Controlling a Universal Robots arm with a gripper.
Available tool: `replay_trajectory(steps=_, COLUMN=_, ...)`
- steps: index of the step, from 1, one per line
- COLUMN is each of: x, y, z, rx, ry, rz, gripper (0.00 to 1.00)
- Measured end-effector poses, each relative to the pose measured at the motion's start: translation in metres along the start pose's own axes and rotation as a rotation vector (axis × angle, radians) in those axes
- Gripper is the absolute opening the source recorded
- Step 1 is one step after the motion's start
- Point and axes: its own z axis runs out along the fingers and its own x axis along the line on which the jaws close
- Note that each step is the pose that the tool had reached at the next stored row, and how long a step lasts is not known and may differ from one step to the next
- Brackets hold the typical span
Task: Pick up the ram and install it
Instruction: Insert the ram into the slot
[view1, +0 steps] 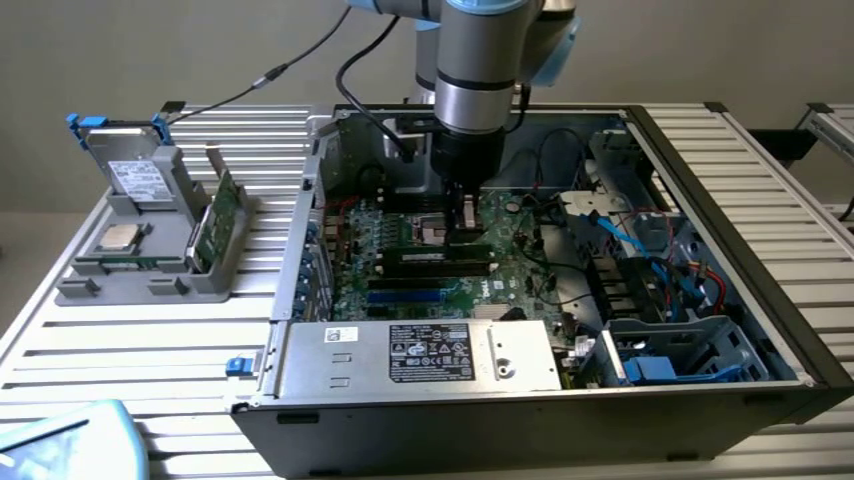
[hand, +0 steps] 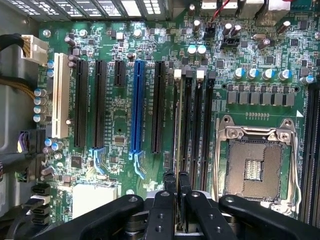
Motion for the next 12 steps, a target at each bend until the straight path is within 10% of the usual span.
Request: replay_trajectory(steps=12, x=-0.0006, y=0.0015, z=0.0023, rx=-0.0002, ry=0.0051, rz=0.000, gripper=0.14)
